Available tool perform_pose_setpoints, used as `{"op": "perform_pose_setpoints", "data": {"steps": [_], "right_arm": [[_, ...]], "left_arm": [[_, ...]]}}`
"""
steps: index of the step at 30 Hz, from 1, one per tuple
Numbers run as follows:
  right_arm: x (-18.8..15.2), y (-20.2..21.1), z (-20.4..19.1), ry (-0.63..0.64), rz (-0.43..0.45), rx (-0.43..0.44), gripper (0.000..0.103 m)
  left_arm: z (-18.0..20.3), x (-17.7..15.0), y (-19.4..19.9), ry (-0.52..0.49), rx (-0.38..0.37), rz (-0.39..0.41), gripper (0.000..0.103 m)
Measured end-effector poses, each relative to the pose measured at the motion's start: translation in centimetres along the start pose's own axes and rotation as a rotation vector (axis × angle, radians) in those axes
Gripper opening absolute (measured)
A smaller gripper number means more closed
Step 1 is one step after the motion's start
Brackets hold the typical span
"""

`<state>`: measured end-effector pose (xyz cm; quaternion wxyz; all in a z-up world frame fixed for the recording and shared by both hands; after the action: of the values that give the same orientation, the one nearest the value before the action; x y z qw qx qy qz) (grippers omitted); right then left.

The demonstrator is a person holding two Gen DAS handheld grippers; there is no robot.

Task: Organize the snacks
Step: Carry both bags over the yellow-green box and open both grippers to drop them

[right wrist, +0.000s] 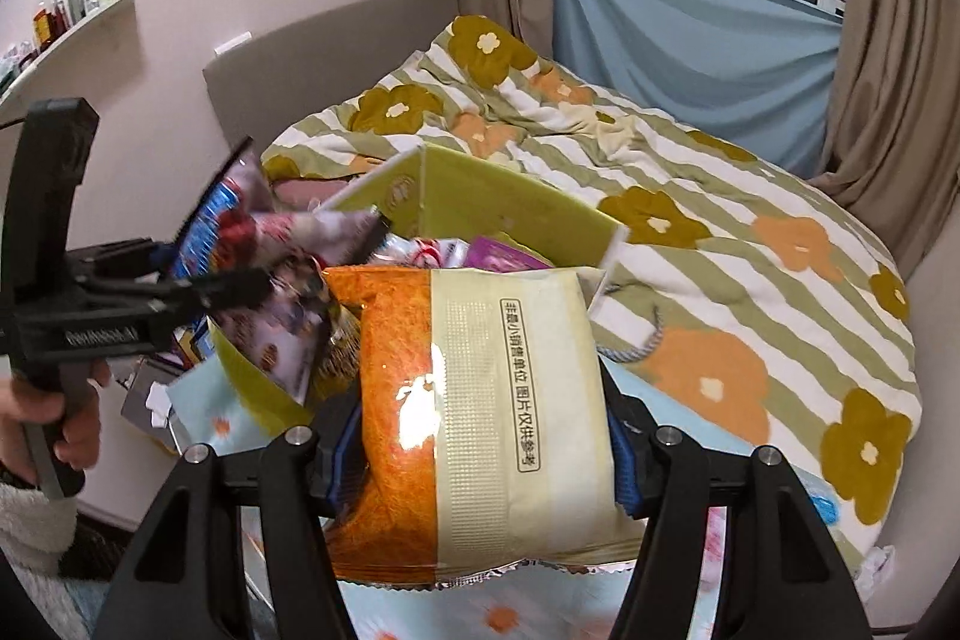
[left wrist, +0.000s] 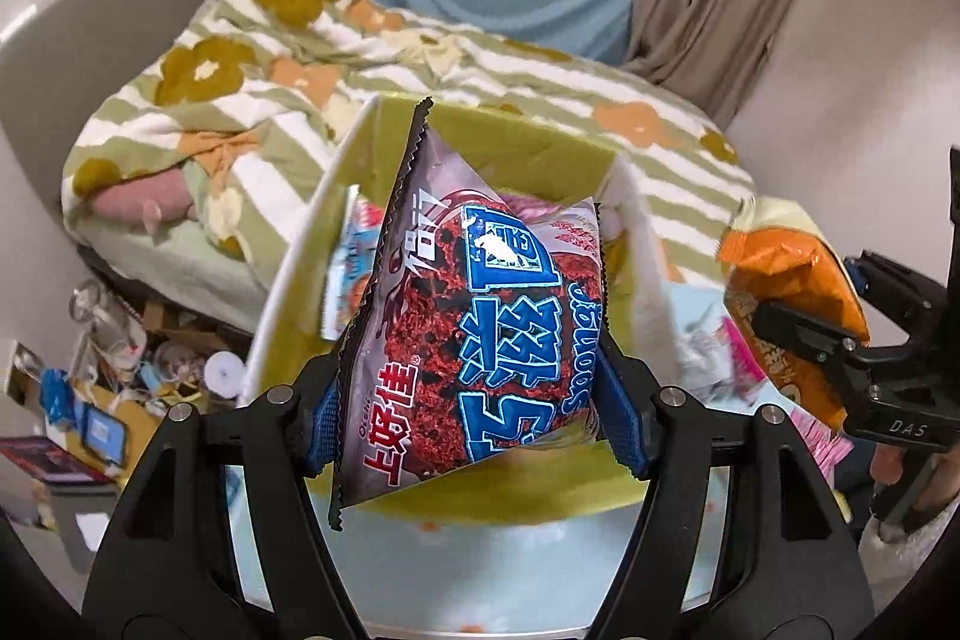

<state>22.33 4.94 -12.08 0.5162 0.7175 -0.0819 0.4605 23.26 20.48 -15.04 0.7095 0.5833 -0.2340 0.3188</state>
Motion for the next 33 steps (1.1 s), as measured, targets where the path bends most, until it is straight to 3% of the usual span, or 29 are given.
{"op": "perform_pose_setpoints", "data": {"steps": [3, 4, 5, 6, 10, 18, 30, 31, 33], "right_arm": [[0.7, -2.8, -1.8, -0.013, -0.024, -0.007, 0.059], [0.8, -3.7, -2.3, -0.021, -0.036, -0.014, 0.059], [0.8, -4.6, -2.6, -0.032, -0.046, -0.023, 0.059], [0.8, -5.0, -2.8, -0.043, -0.053, -0.029, 0.059], [0.6, -6.5, -3.1, -0.091, -0.079, -0.059, 0.059], [0.1, -7.7, -4.1, -0.170, -0.115, -0.101, 0.060], [3.7, -11.8, -4.1, -0.176, -0.121, -0.046, 0.061], [3.8, -12.2, -4.2, -0.179, -0.119, -0.043, 0.063], [4.1, -12.7, -4.3, -0.177, -0.102, -0.043, 0.079]], "left_arm": [[-1.6, -0.4, -1.5, -0.032, -0.028, -0.046, 0.070], [-2.0, -0.7, -2.0, -0.051, -0.040, -0.057, 0.076], [-2.3, -0.8, -2.2, -0.060, -0.046, -0.060, 0.092], [-2.8, -0.8, -2.3, -0.065, -0.042, -0.060, 0.103], [-4.2, -1.0, -2.0, -0.039, -0.087, -0.049, 0.103], [-5.7, -1.1, -1.2, -0.033, -0.065, -0.029, 0.103], [-6.5, -1.1, -0.4, 0.004, -0.002, -0.013, 0.103], [-6.6, -1.1, -0.4, 0.007, 0.003, -0.012, 0.103], [-6.9, -1.1, -0.4, 0.017, 0.011, -0.011, 0.103]]}}
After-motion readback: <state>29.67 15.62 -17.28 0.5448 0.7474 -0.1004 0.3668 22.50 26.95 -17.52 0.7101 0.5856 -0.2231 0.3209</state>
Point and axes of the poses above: each gripper's, at about its wrist camera, not at the fingertips, and y roughly against the way its jaws point, z to its right, x to its top, the point moved 7 cm from there along -y, roughly the way its jaws point, and after that the axes turned 8 degrees about z, right-handed, at the moved point
